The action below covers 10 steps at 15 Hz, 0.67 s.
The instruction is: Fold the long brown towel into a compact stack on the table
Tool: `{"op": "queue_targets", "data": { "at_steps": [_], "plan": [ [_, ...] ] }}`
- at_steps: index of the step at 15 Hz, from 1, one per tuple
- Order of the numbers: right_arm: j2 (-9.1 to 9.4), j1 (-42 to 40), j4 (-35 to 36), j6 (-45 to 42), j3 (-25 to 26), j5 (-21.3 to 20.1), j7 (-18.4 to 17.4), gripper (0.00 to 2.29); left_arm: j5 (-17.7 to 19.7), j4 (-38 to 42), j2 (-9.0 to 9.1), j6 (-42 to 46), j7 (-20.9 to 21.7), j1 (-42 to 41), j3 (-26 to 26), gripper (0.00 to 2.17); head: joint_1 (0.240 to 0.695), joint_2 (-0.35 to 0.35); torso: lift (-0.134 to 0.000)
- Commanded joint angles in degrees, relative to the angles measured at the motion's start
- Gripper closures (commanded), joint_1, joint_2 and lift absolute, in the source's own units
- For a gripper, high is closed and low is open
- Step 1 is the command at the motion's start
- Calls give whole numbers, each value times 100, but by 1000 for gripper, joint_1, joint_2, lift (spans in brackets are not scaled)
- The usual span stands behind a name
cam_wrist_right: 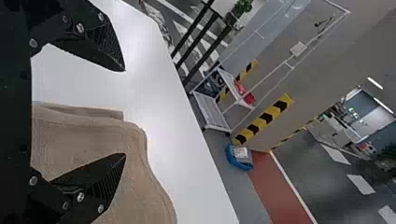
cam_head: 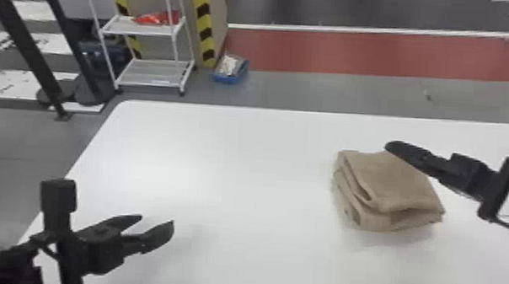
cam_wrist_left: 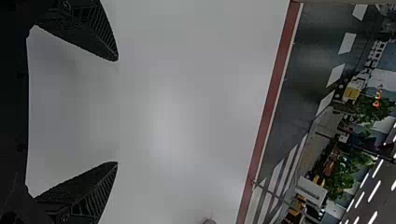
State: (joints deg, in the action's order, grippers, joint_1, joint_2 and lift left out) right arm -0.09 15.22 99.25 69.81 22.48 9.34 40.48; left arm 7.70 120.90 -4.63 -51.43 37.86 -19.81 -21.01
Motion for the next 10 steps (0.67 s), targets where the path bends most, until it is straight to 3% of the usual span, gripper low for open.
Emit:
{"op": "queue_targets", "data": {
  "at_steps": [1, 2, 3, 4, 5, 10],
  "plan": [
    [14, 103, -555, -885, -174, -274, -277, 245, 12, 30, -3, 14, 2, 13, -8, 90, 695, 72, -124],
    [14, 200, -846, -1219, -192, -292, -365, 417, 21, 48, -3, 14, 2, 21, -8, 90, 695, 65, -124],
    [14, 341, -1136, -1553, -183, -292, -418, 846, 38, 83, -3, 14, 2, 21, -8, 90, 695, 58, -124],
    [14, 437, -1294, -1799, -174, -283, -541, 1457, 38, 92, -3, -4, 2, 21, -8, 90, 695, 53, -124],
    [14, 569, -1426, -1940, -192, -336, -805, 1895, 38, 92, -3, 14, 2, 21, -8, 90, 695, 50, -124],
    [14, 1448, -2682, -1764, -1079, -1188, -1042, 1949, 65, 48, -3, 14, 2, 13, -26, 90, 695, 47, -124]
  ]
}}
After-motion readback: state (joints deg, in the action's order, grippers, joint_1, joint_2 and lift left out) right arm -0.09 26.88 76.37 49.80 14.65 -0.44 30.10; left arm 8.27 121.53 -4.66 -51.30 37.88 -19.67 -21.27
